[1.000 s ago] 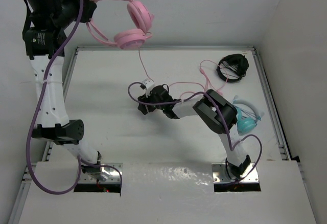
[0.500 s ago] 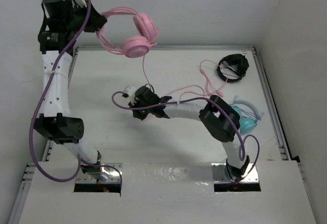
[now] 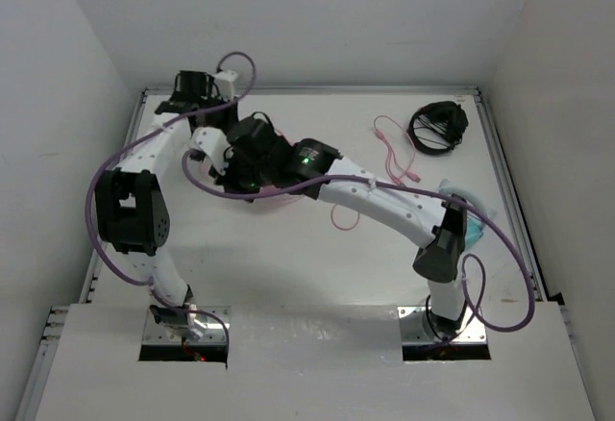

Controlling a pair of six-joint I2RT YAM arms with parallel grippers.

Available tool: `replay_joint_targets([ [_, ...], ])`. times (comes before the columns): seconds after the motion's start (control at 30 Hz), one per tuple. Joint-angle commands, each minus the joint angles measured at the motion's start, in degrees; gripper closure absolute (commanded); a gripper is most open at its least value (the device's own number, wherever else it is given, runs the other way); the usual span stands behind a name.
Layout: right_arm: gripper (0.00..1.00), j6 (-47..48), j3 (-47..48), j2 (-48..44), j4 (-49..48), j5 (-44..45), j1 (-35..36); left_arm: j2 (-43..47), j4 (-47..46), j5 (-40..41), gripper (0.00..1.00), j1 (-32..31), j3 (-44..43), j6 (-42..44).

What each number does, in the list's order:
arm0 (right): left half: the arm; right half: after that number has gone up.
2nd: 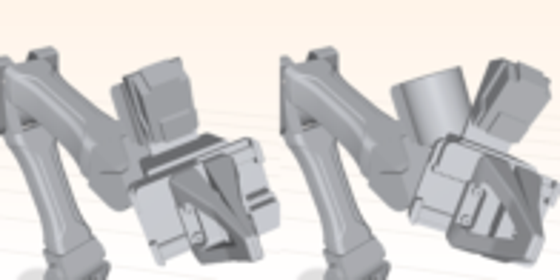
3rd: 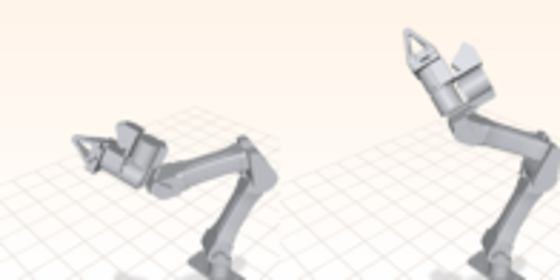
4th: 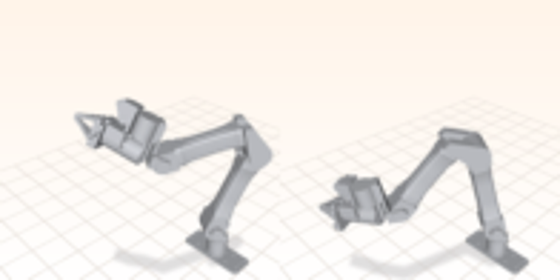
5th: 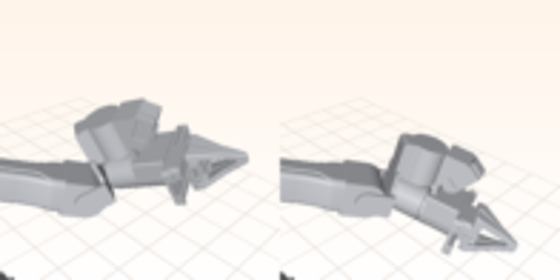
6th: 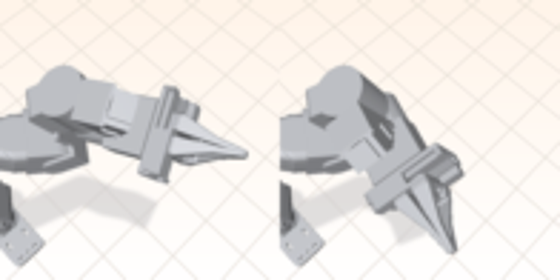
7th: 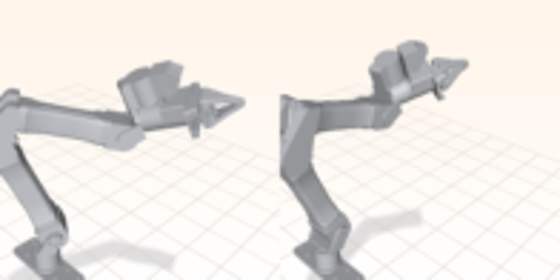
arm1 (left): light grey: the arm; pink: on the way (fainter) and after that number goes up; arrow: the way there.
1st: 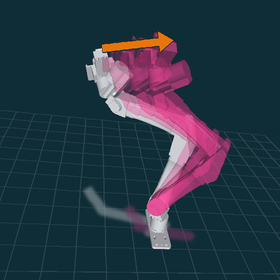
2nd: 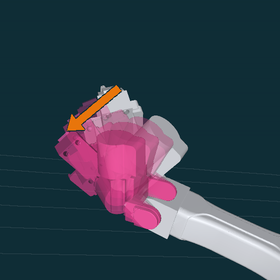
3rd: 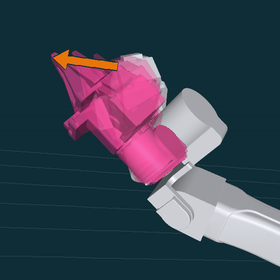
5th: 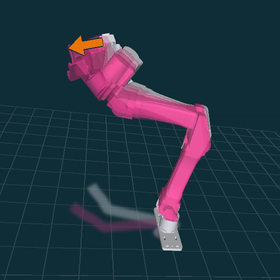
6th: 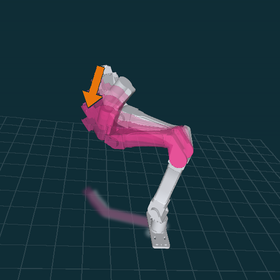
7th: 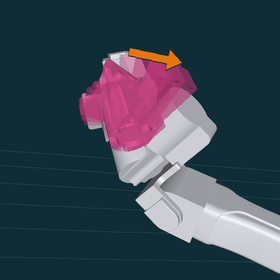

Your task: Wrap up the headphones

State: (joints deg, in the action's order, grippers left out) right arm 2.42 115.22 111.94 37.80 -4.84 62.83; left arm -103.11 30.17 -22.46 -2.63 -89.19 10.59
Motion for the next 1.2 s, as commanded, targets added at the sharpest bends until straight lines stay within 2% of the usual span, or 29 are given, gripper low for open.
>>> replay_joint_targets([
  [0.0, 1.00, 2.9, 3.2, -4.4, 8.5, 8.8, -3.3, 6.3, -4.6, -3.5, 1.00, -4.0, 4.4, 13.5],
  [0.13, 1.00, 2.2, 3.0, -7.6, 12.3, 13.5, -8.8, 11.0, -5.8, -4.0, 1.00, -6.1, 10.6, 23.3],
  [0.27, 1.00, 2.5, -1.0, -10.9, 12.6, 23.1, -13.4, 13.7, -1.1, -7.4, 1.00, -7.1, 13.7, 30.7],
  [0.37, 1.00, 2.8, -3.0, -13.0, 12.4, 28.6, -16.9, 14.5, 1.4, -8.8, 1.00, -7.1, 13.4, 30.0],
  [0.53, 1.00, 2.8, -9.4, -17.8, 7.8, 31.5, -24.1, 15.5, 3.8, -6.9, 1.00, -7.1, 12.9, 29.3],
  [0.7, 1.00, 3.8, -12.5, -18.5, 4.9, 31.6, -30.0, 15.9, 7.3, -7.6, 1.00, -7.1, 9.6, 29.5],
  [0.77, 1.00, 4.2, -15.6, -18.5, 2.0, 31.1, -31.6, 16.1, 9.8, -8.5, 1.00, -6.9, 7.7, 27.9],
  [0.97, 1.00, 5.1, -27.7, -18.3, -11.1, 16.1, -37.5, 16.7, 15.6, -15.8, 1.00, -5.4, -1.0, 20.5],
  [1.1, 1.00, 4.2, -30.0, -16.1, -19.0, 9.5, -38.3, 16.6, 20.2, -19.2, 1.00, -5.3, -5.4, 19.6],
  [1.13, 1.00, 2.5, -30.4, -14.8, -24.6, 5.8, -38.3, 16.5, 21.4, -20.2, 1.00, -5.4, -7.3, 19.0],
  [1.17, 1.00, 1.8, -30.7, -14.8, -24.7, 5.0, -38.3, 16.6, 21.4, -20.3, 1.00, -5.3, -7.3, 18.9],
])
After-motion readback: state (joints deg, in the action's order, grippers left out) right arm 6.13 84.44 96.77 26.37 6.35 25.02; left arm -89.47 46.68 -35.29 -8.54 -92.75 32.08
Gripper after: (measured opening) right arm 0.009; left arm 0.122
